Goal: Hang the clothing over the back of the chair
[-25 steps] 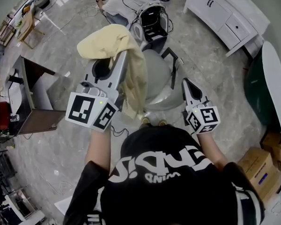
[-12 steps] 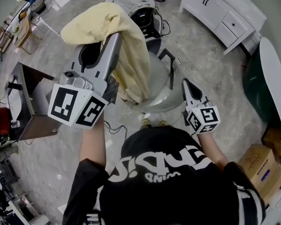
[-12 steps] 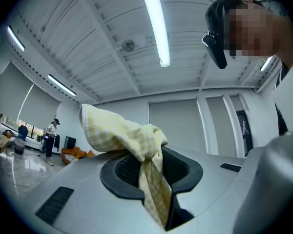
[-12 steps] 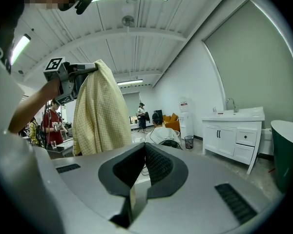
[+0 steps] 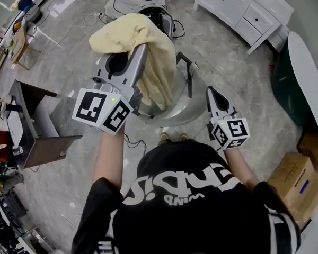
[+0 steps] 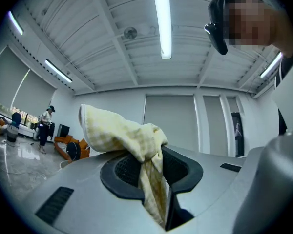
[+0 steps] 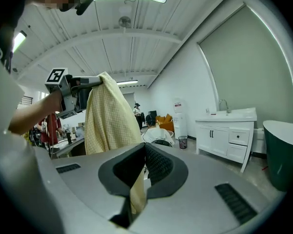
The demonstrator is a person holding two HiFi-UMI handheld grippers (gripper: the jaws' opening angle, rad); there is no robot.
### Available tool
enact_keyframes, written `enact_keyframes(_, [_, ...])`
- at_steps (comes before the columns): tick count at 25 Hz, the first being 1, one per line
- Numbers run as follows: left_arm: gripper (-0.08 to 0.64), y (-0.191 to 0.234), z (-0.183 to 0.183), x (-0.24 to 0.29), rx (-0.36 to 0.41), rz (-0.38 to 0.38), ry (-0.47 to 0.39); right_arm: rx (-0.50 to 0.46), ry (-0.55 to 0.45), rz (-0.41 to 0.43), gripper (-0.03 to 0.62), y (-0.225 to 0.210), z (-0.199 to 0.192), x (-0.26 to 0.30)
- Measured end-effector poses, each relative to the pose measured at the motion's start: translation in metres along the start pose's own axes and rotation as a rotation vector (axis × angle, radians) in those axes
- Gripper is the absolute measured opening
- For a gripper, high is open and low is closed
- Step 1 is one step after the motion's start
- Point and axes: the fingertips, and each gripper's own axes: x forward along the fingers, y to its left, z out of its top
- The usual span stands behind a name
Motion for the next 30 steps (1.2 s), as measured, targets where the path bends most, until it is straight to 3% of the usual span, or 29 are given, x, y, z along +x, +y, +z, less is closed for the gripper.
enact_keyframes(11, [0.104, -0.034, -0.108, 0.004, -0.078, -0.103, 0.155, 0.043, 0.008, -0.126, 0.014, -0.025, -0.016, -0.029])
enact_keyframes(30, [0.104, -0.11, -0.154, 0.02, -0.126, -0.322, 0.238, 0.08, 0.003, -0.341, 0.014, -0.051, -0.029, -0.098])
